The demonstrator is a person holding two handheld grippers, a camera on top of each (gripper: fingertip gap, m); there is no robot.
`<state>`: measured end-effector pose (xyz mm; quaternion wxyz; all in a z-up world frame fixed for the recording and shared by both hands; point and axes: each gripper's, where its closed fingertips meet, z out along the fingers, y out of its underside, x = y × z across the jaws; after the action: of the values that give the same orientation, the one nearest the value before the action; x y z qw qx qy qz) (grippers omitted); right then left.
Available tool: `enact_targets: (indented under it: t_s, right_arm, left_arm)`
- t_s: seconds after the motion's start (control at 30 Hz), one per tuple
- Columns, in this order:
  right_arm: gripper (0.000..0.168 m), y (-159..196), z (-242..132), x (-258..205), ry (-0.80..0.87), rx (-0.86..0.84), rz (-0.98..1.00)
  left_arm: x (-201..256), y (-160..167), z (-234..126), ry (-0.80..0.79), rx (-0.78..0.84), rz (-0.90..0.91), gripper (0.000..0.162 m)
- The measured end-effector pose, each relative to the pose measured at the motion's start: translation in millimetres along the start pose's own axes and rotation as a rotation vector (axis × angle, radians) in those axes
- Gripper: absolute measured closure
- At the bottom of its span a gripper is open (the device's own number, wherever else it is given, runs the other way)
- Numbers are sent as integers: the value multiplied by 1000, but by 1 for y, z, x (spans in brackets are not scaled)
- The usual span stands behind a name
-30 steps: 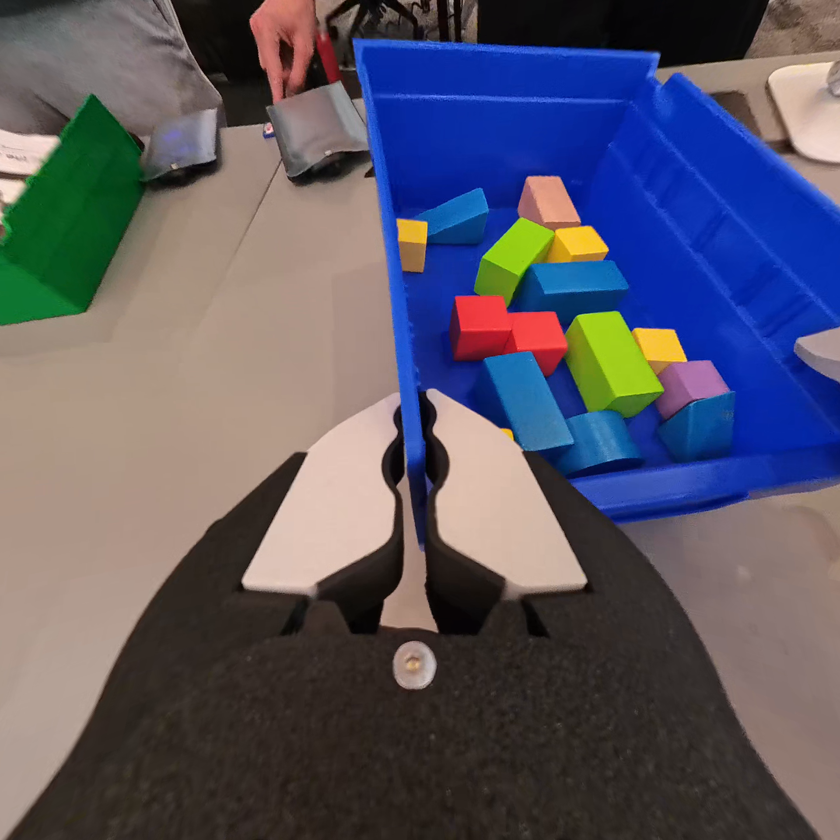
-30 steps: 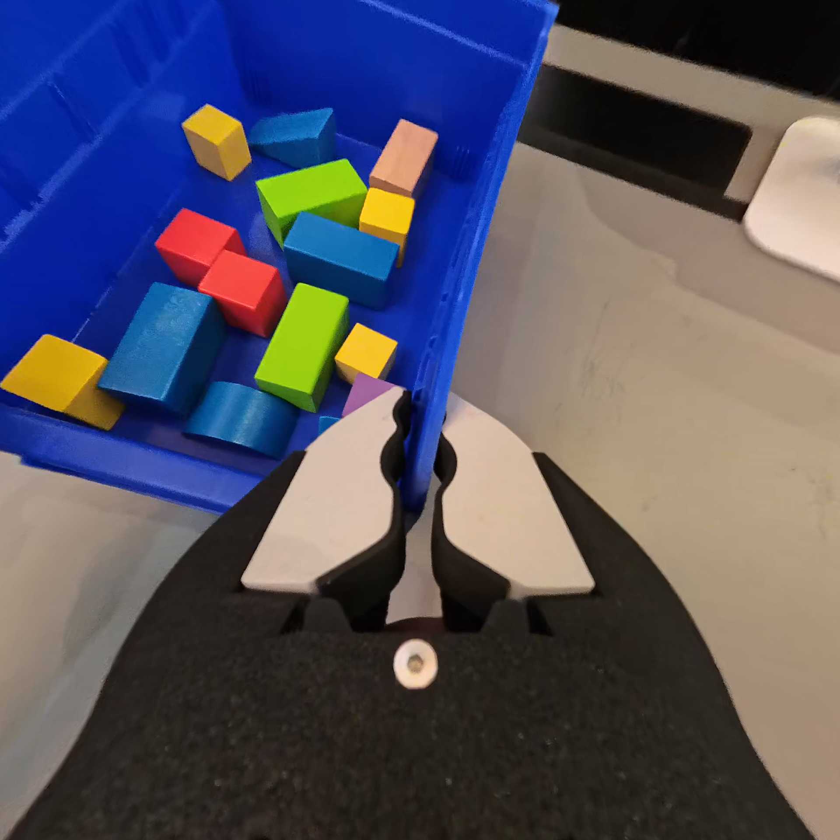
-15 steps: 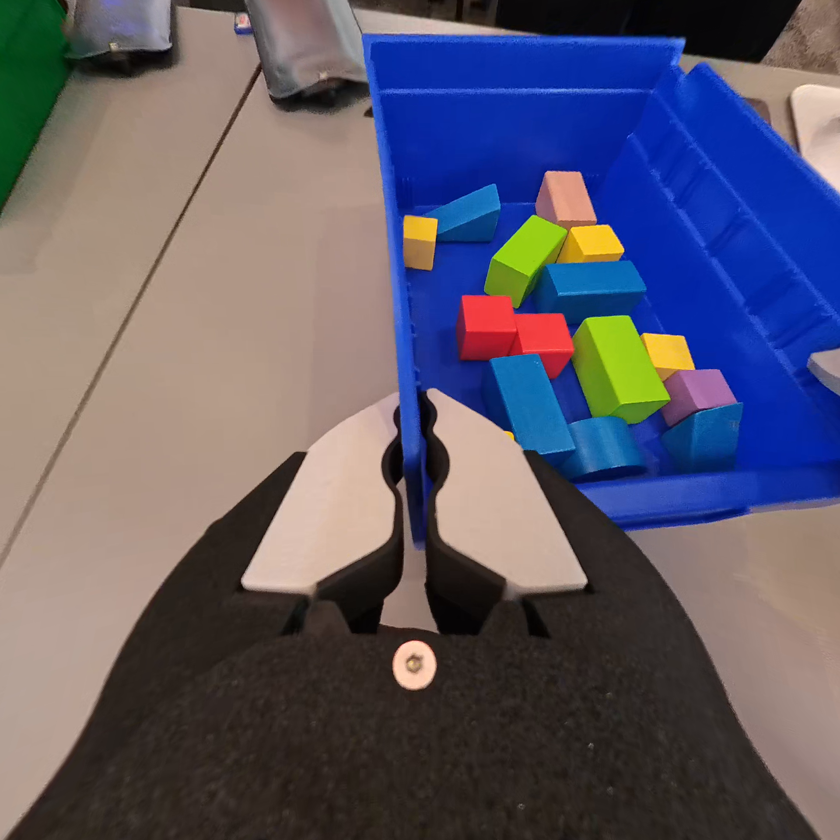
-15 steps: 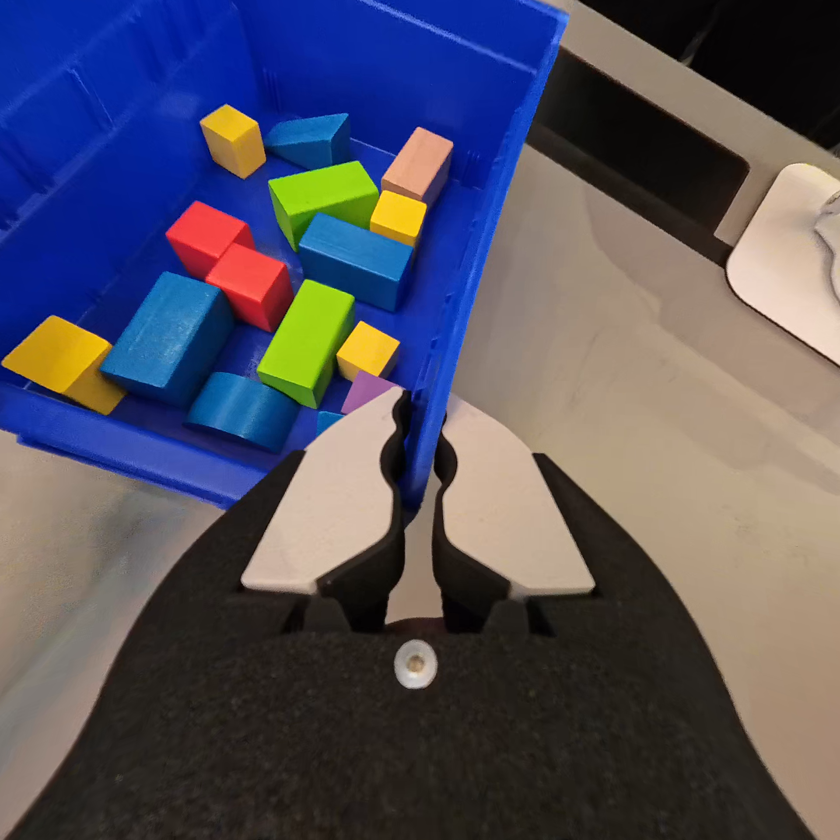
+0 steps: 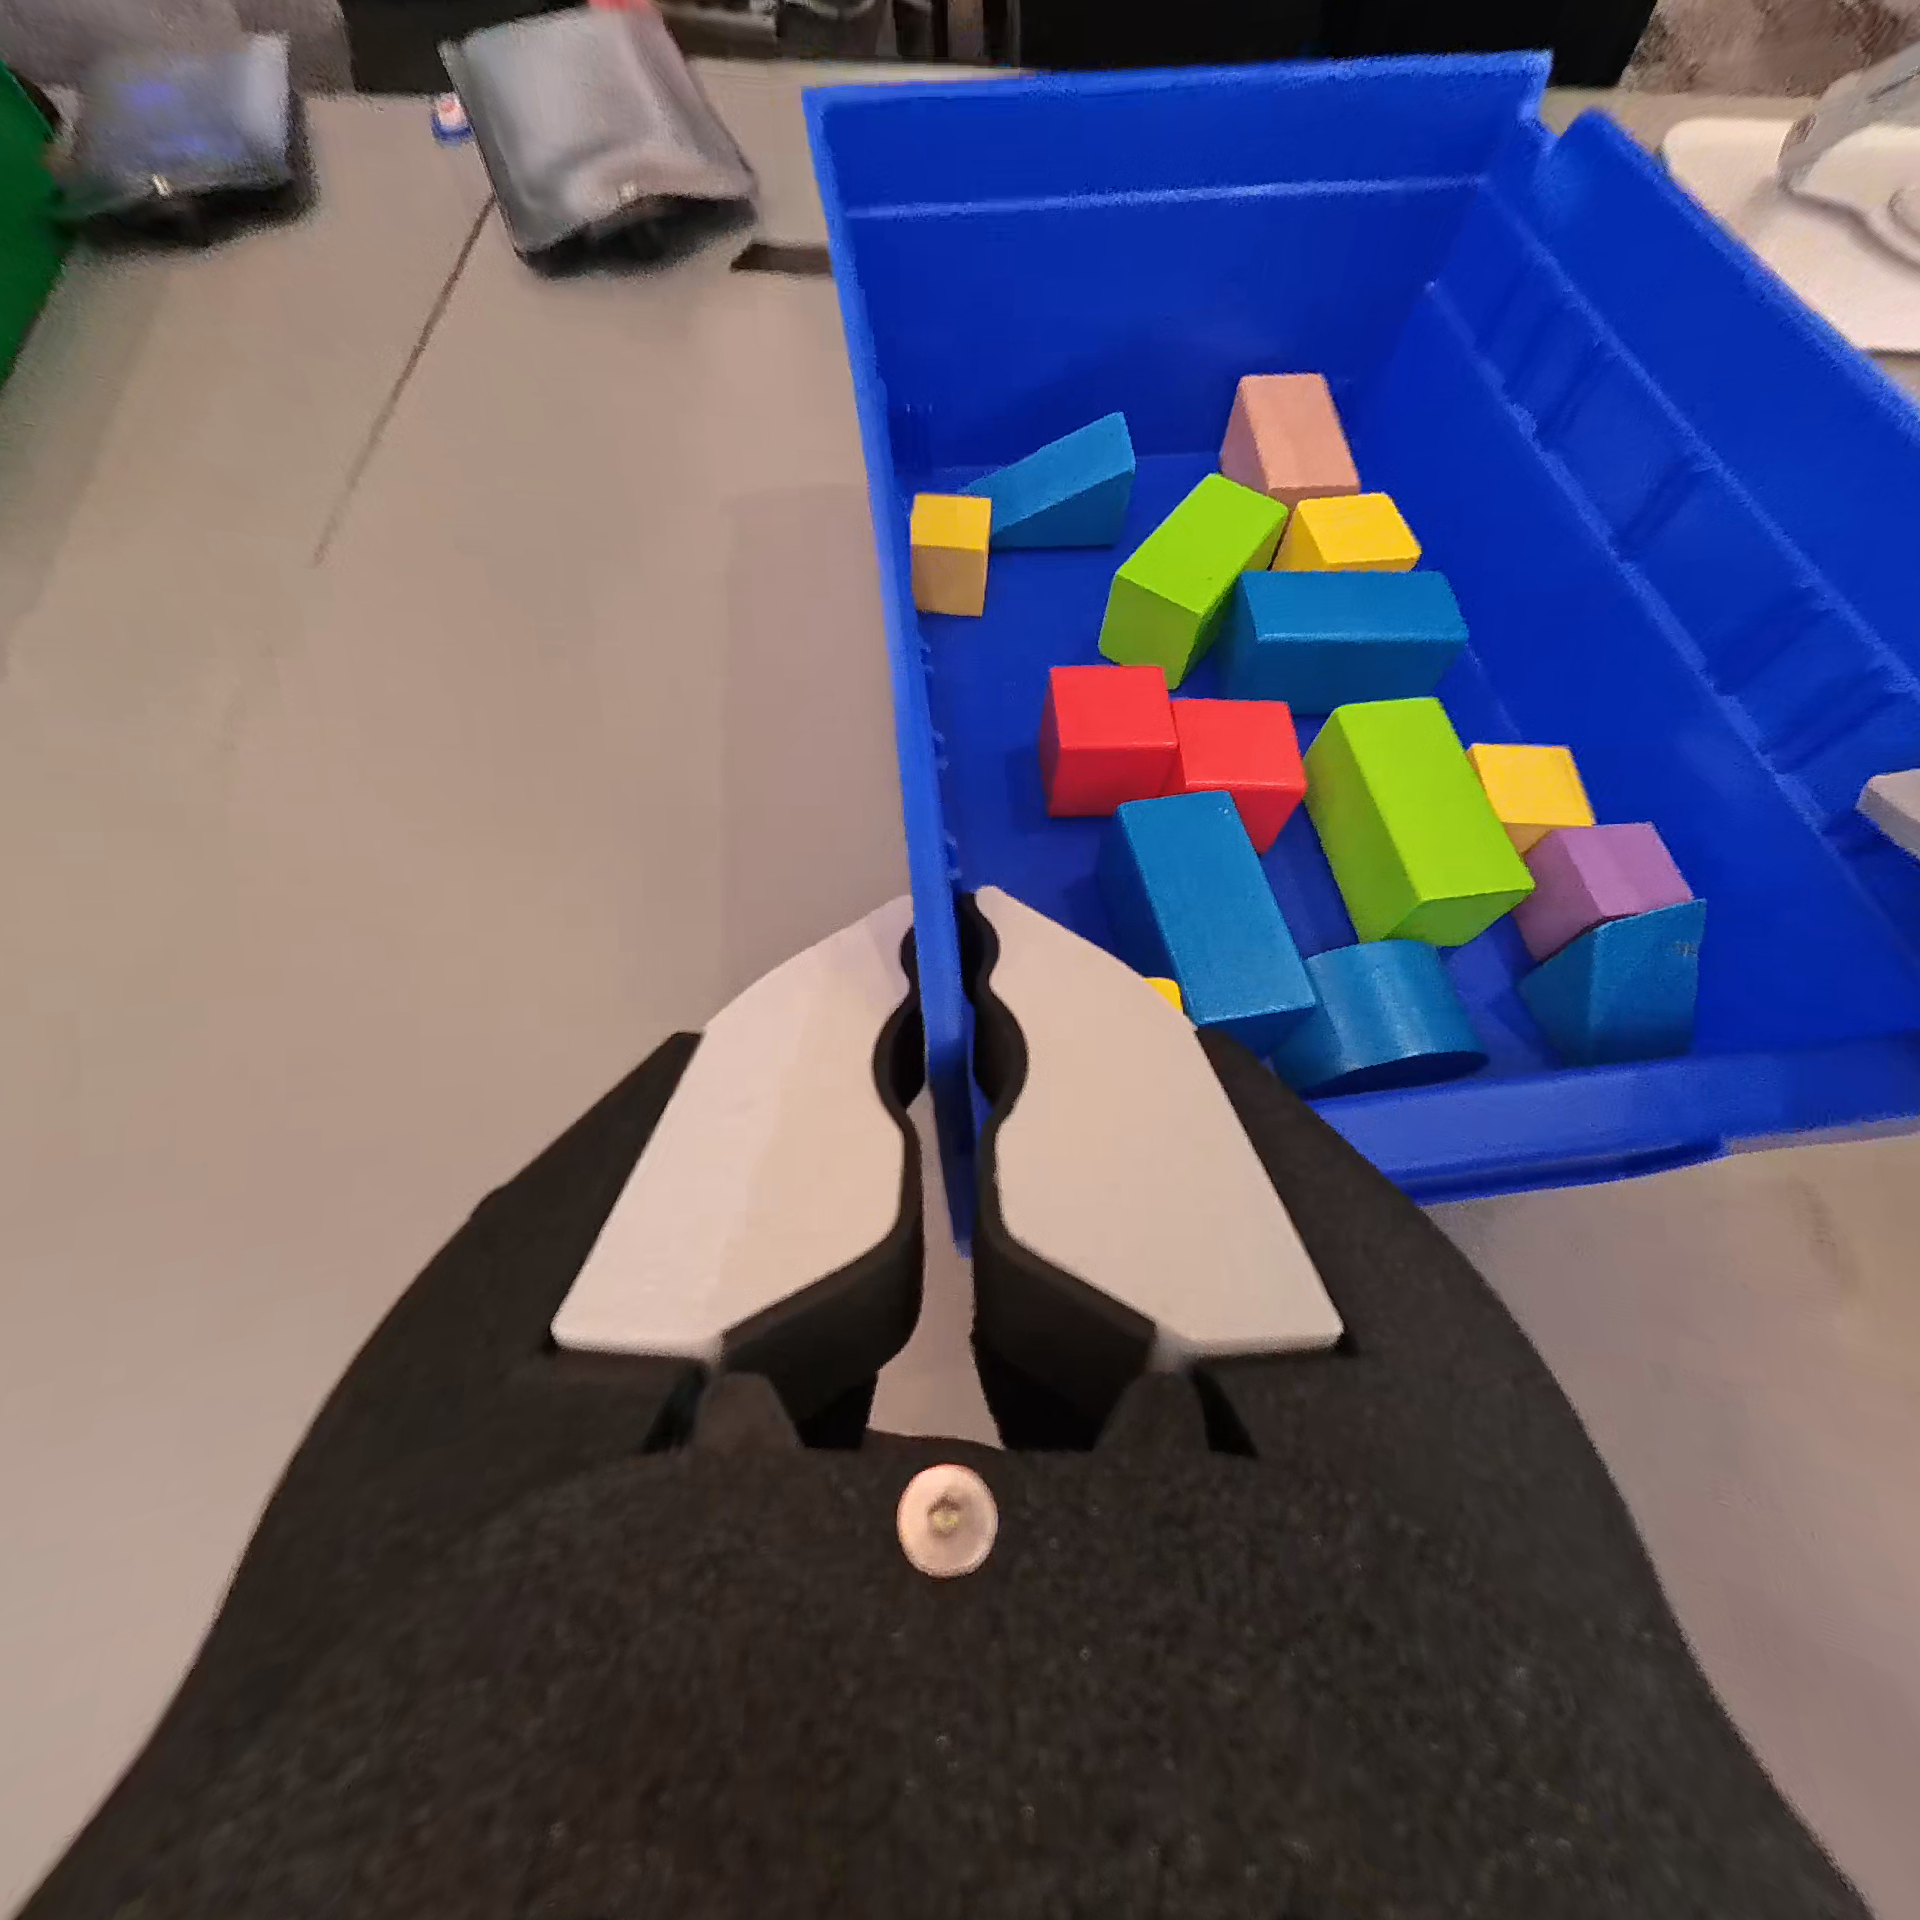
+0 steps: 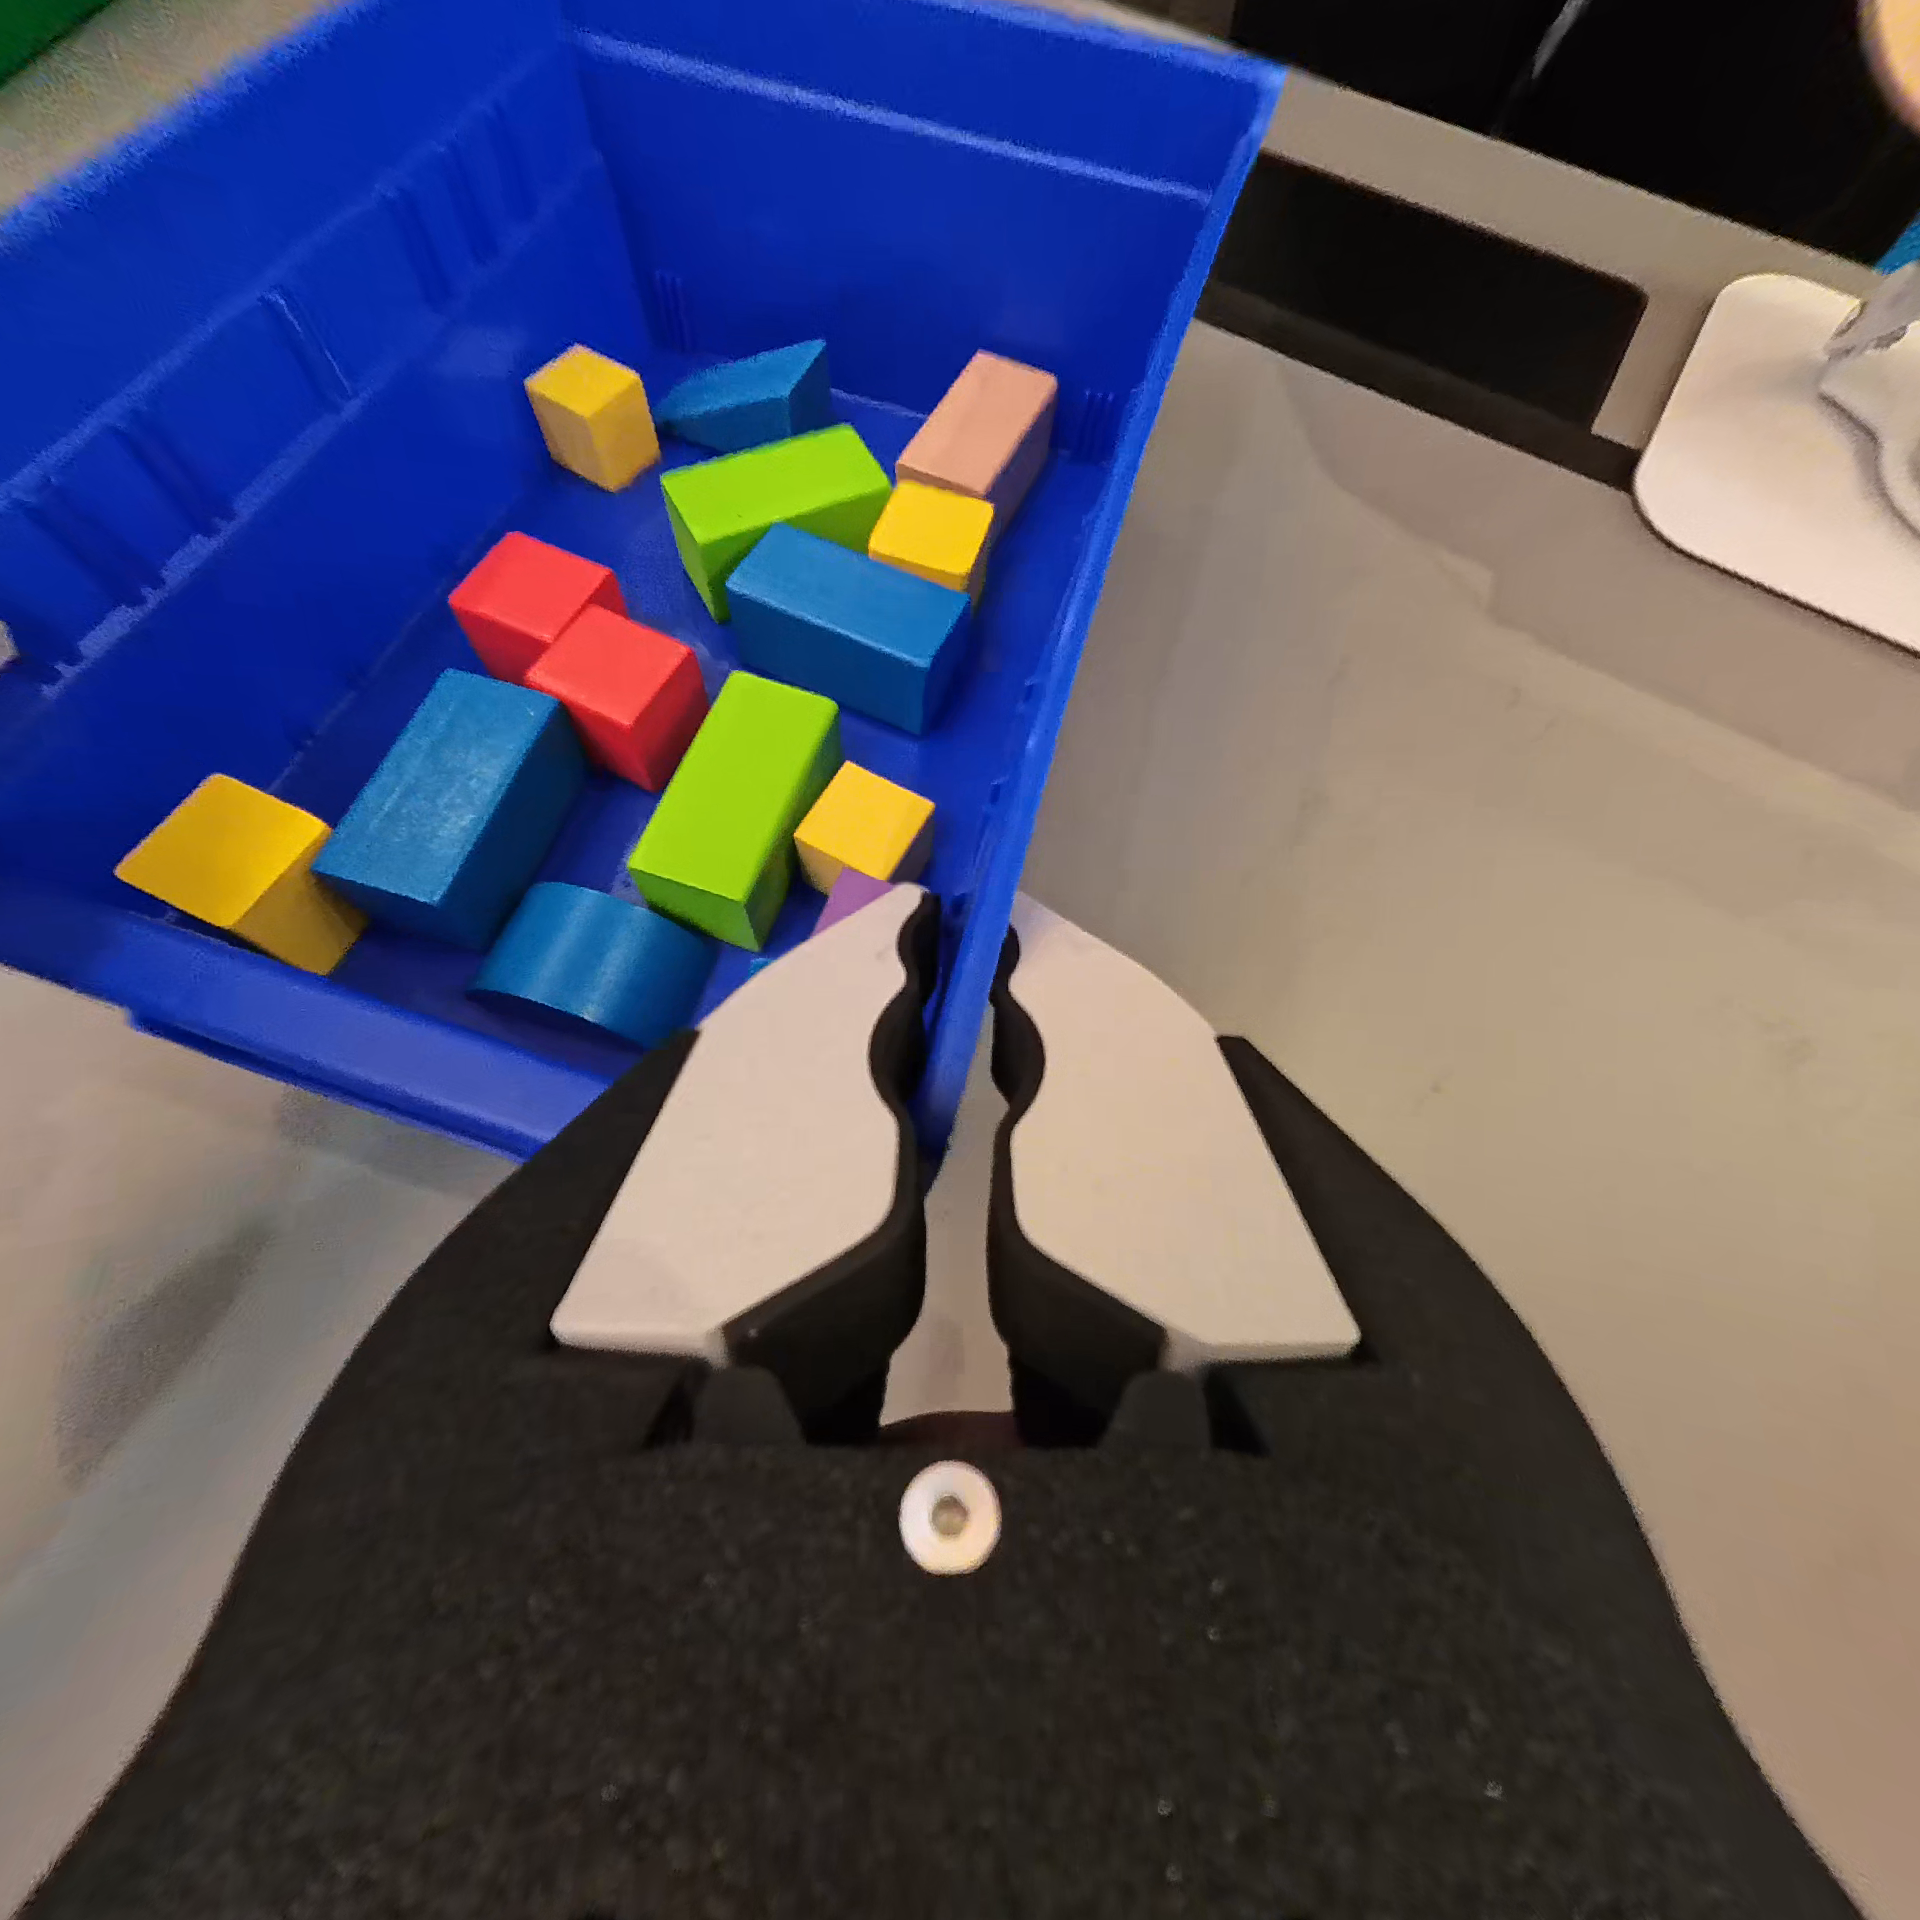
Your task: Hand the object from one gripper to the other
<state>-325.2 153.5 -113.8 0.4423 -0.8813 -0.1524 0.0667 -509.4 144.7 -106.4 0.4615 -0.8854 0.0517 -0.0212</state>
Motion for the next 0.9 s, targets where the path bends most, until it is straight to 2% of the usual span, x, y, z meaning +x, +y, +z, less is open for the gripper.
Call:
enact_targets:
  t_s: [0.23,0.5,0.9]
  right_arm:
    - [157,16,4,-16,16,40,-35]
    - [155,15,6,-21,12,35,8]
    - [145,17,3,-31,-76,43,37]
  left_arm:
    - [-13,19,13,36,27,3,158]
    - [-17,14,19,63,80,-39,158]
    - [-22,11,23,83,55,-33,157]
